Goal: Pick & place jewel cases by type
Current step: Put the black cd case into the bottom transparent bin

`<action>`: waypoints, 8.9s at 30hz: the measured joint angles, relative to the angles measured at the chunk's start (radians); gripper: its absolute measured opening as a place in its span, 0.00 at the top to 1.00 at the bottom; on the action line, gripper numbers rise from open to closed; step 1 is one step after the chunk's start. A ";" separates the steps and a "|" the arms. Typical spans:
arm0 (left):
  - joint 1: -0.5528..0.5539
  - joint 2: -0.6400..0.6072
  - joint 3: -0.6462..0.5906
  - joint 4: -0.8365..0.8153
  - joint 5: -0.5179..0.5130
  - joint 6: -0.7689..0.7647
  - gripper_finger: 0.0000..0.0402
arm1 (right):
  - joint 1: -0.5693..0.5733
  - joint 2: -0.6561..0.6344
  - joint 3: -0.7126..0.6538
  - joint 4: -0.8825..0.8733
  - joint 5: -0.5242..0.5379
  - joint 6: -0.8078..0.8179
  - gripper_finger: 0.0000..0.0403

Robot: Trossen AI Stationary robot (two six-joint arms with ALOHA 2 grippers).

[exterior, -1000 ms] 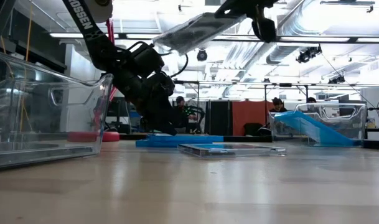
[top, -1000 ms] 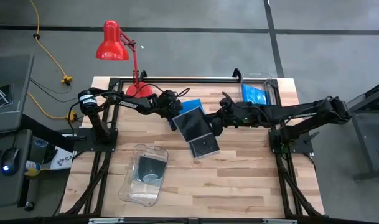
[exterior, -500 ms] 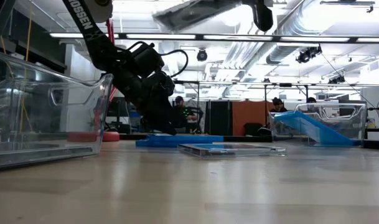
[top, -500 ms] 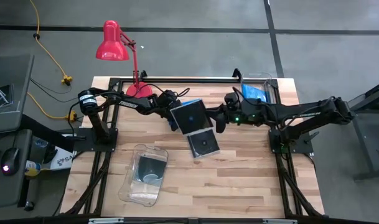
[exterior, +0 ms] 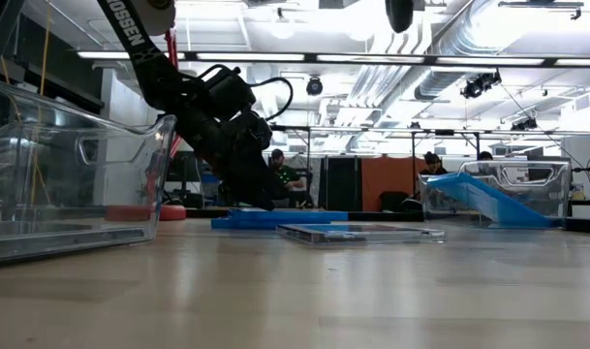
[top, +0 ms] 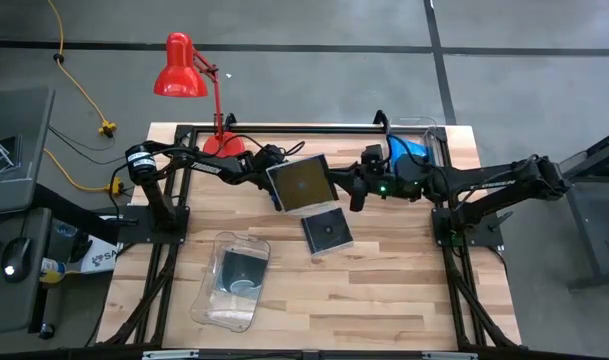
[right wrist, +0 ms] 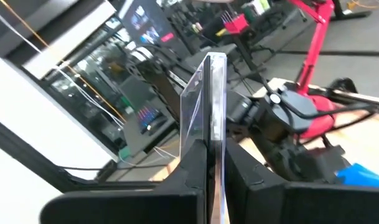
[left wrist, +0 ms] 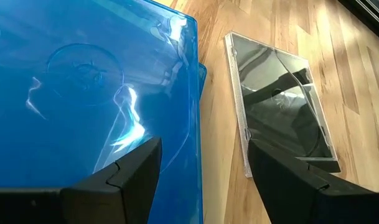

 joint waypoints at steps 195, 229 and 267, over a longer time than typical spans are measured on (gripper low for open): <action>-0.072 0.001 0.000 -0.001 0.114 0.254 0.41 | 0.063 0.929 1.079 -0.488 -0.480 -0.078 0.98; -0.072 0.001 0.000 0.037 0.065 0.254 0.41 | 0.066 1.128 1.168 -0.636 -0.615 -0.208 0.98; -0.072 0.001 0.000 0.079 -0.112 0.262 0.41 | 0.059 1.137 1.144 -0.582 -0.791 -0.273 0.89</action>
